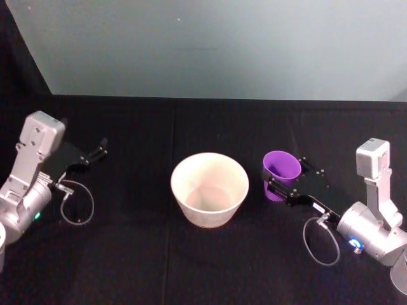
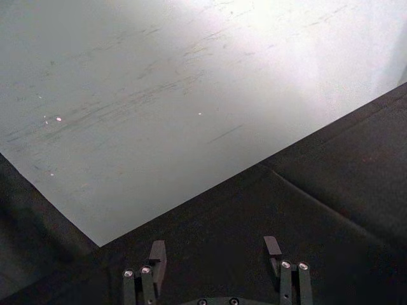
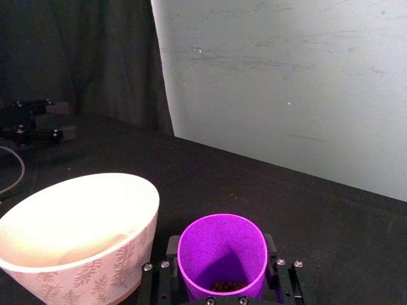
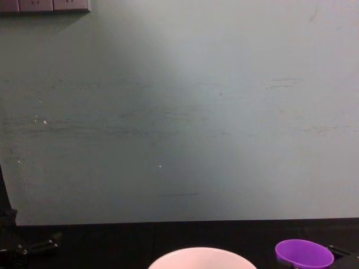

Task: Pick up the cup and pour the mung beans from the cup into the bowl.

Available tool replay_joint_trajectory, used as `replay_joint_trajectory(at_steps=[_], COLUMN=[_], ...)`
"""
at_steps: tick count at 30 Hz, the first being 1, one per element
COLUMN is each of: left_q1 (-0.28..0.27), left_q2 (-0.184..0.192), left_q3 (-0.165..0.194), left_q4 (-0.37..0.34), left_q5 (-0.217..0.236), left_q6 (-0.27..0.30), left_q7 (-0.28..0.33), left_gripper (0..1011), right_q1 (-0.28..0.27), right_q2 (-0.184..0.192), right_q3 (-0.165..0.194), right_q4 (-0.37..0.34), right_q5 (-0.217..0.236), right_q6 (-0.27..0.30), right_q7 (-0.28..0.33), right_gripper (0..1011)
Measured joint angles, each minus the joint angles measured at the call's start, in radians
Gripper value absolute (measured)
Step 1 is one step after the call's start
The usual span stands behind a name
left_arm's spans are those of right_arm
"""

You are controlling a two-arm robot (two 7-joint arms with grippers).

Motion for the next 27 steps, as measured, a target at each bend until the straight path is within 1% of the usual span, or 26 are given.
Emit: replay_joint_trajectory(at_steps=[3,7,9,11,12,13,14,16,17,20,22,27], left_q1=[0.0,0.0,0.0,0.0,0.0,0.0,0.0,0.0,0.0,0.0,0.0,0.0], left_q2=[0.0,0.0,0.0,0.0,0.0,0.0,0.0,0.0,0.0,0.0,0.0,0.0], left_q3=[0.0,0.0,0.0,0.0,0.0,0.0,0.0,0.0,0.0,0.0,0.0,0.0], left_q4=[0.0,0.0,0.0,0.0,0.0,0.0,0.0,0.0,0.0,0.0,0.0,0.0], left_q5=[0.0,0.0,0.0,0.0,0.0,0.0,0.0,0.0,0.0,0.0,0.0,0.0], left_q6=[0.0,0.0,0.0,0.0,0.0,0.0,0.0,0.0,0.0,0.0,0.0,0.0], left_q7=[0.0,0.0,0.0,0.0,0.0,0.0,0.0,0.0,0.0,0.0,0.0,0.0], left_gripper=[1000,1000,1000,1000,1000,1000,1000,1000,1000,1000,1000,1000], right_q1=[-0.002,-0.02,-0.039,-0.048,-0.058,-0.058,-0.067,-0.075,-0.081,-0.085,-0.086,-0.085], right_q2=[0.002,0.019,0.034,0.045,0.055,0.055,0.067,0.079,0.09,0.112,0.142,0.18], right_q3=[0.002,0.018,0.043,0.056,0.068,0.068,0.082,0.096,0.106,0.122,0.139,0.16], right_q4=[-0.007,-0.067,-0.128,-0.164,-0.195,-0.195,-0.233,-0.267,-0.297,-0.34,-0.389,-0.449], right_q5=[-0.001,0.001,0.027,0.041,0.055,0.055,0.072,0.09,0.107,0.13,0.153,0.174], right_q6=[0.002,0.031,0.08,0.104,0.128,0.128,0.154,0.181,0.204,0.239,0.276,0.316], right_q7=[-0.002,-0.013,-0.021,-0.027,-0.032,-0.032,-0.037,-0.042,-0.045,-0.051,-0.06,-0.076], right_gripper=[743,734,734,734,734,734,734,734,734,735,734,734])
